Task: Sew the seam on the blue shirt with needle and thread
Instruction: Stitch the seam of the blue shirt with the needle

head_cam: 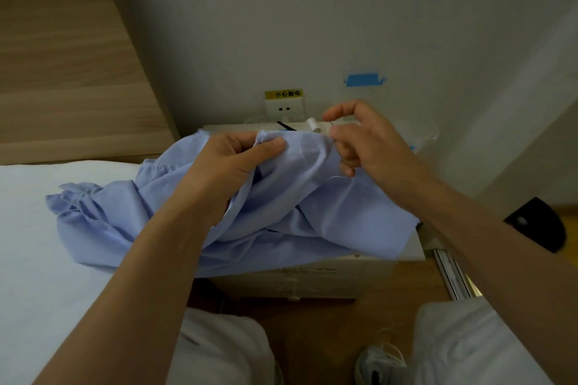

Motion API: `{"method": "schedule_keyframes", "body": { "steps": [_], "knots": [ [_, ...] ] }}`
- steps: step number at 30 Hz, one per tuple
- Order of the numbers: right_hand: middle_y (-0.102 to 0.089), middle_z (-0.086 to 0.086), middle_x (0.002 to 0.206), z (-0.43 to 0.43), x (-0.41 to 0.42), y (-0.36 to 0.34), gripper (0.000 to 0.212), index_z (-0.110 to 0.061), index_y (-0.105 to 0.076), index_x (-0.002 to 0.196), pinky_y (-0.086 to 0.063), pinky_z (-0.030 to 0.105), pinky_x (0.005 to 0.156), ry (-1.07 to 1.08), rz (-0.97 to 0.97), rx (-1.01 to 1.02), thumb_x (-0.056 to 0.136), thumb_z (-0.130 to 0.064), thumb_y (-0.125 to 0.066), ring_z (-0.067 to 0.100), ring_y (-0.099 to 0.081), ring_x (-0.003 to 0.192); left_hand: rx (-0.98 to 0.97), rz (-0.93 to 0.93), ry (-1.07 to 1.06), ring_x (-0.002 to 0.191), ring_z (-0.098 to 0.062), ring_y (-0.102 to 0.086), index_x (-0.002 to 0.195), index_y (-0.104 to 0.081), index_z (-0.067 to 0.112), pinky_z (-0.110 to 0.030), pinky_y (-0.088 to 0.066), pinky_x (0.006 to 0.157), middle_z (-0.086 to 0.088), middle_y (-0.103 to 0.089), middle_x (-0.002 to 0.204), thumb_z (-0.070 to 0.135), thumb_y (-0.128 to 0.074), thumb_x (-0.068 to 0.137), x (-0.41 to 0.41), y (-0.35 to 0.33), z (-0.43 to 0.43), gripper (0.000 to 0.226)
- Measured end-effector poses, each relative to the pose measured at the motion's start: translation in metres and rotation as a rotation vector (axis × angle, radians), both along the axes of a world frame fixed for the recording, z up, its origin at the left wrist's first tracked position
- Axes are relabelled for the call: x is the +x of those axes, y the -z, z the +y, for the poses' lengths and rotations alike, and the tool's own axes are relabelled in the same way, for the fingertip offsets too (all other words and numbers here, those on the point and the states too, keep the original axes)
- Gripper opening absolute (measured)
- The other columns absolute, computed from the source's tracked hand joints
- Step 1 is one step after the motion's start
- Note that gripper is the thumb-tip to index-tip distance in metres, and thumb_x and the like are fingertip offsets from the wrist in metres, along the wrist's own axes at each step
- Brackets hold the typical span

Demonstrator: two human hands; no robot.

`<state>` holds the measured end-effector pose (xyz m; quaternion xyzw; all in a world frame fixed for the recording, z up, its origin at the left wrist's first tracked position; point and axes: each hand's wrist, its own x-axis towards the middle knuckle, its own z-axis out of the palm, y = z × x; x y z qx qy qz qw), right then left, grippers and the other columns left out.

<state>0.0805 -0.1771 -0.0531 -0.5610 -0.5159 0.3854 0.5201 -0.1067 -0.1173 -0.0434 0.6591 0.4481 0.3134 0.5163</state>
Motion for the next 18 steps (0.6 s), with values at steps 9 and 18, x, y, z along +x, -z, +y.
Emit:
{"method": "schedule_keyframes", "body": {
  "steps": [9, 18],
  "knots": [
    [-0.057, 0.008, 0.054, -0.012, -0.004, -0.004, 0.015, 0.000, -0.060, 0.106, -0.050, 0.026, 0.057, -0.158, -0.162, 0.147, 0.099, -0.003, -0.047, 0.014, -0.053, 0.051, -0.064, -0.041, 0.009, 0.070, -0.020, -0.062, 0.077, -0.072, 0.010, -0.025, -0.051, 0.065, -0.017, -0.066, 0.074, 0.026, -0.058, 0.092, 0.000, -0.002, -0.003, 0.027],
    [-0.053, 0.002, 0.042, -0.013, -0.004, -0.002, 0.020, -0.006, -0.069, 0.106, -0.050, 0.030, 0.052, -0.139, -0.212, 0.130, 0.098, -0.004, -0.051, 0.017, -0.049, 0.041, -0.056, -0.003, 0.003, 0.049, -0.003, -0.055, 0.066, -0.061, 0.009, -0.012, -0.045, 0.051, 0.003, -0.058, 0.050, 0.022, -0.054, 0.093, 0.001, -0.004, -0.002, 0.031]
  ]
}}
